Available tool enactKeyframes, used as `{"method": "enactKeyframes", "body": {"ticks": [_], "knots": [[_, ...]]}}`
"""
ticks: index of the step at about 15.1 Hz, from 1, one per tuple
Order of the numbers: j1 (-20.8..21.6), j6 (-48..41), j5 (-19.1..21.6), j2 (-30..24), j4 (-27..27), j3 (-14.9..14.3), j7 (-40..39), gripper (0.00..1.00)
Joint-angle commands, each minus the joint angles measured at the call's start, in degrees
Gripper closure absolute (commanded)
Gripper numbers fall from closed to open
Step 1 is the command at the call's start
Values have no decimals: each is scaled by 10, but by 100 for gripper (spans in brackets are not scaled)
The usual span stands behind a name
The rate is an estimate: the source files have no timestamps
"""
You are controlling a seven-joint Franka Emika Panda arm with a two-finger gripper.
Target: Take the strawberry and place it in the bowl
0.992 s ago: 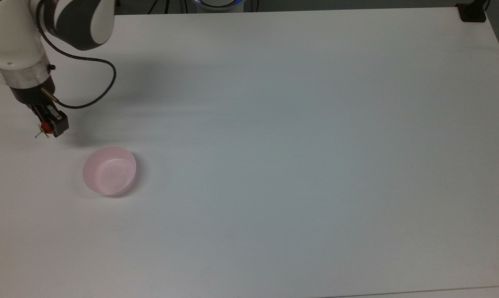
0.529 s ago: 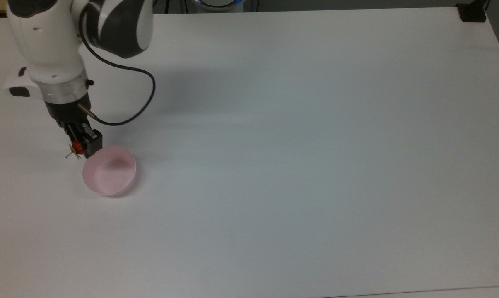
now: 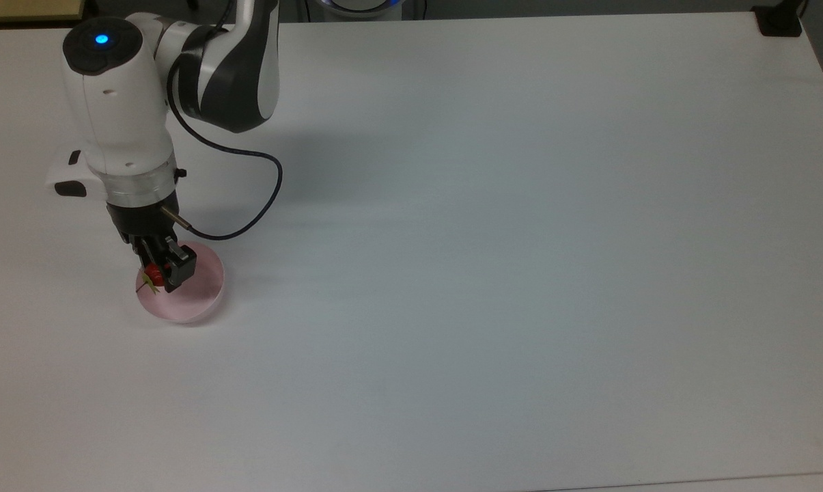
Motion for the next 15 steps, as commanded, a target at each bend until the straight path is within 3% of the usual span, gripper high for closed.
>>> {"method": "enactKeyframes", "body": {"ticks": [1,5,12,15], "knots": [[12,8,-1,-9,-2,-4,4,0],[35,-15,-6,-36,-4,-5,-1,0],[101,-254,-9,-154,-17,-4,-84,0],[136,-310,-11,-206,-46,-5,-118,0]]}}
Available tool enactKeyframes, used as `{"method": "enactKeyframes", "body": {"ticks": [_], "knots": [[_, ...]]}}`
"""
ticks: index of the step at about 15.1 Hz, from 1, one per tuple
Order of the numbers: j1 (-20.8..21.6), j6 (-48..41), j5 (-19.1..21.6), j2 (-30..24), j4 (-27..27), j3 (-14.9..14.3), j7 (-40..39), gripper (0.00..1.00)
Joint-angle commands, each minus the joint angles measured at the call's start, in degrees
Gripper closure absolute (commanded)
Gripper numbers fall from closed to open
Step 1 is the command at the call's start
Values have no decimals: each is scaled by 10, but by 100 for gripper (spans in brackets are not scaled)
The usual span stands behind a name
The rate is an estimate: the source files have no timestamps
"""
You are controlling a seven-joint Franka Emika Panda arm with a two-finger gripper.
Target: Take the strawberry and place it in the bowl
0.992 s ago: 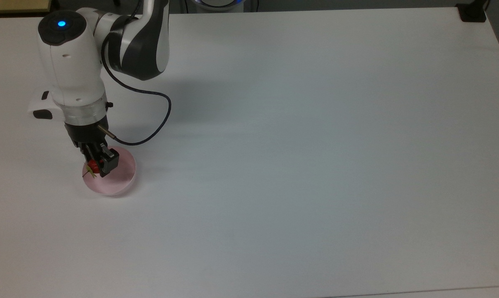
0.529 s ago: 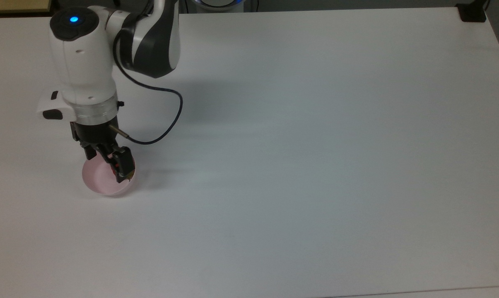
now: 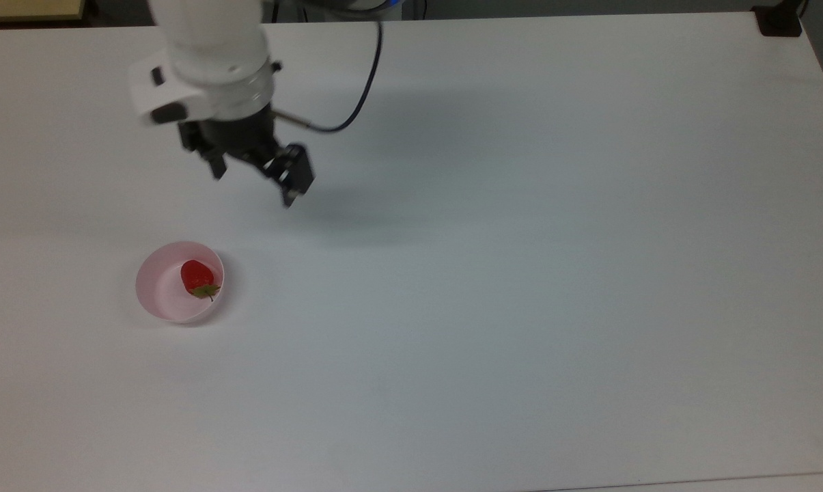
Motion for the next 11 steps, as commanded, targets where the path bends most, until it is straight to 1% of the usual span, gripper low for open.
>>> {"method": "enactKeyframes", "body": {"ticks": [1,4,8,11], "knots": [[37,-60,-6,-79,-54,-6,-39,0],[69,-89,-5,-115,-66,-12,-43,0],[73,-129,1,-136,-71,-12,-39,0],[73,-132,1,-144,-80,-12,-43,0]]}}
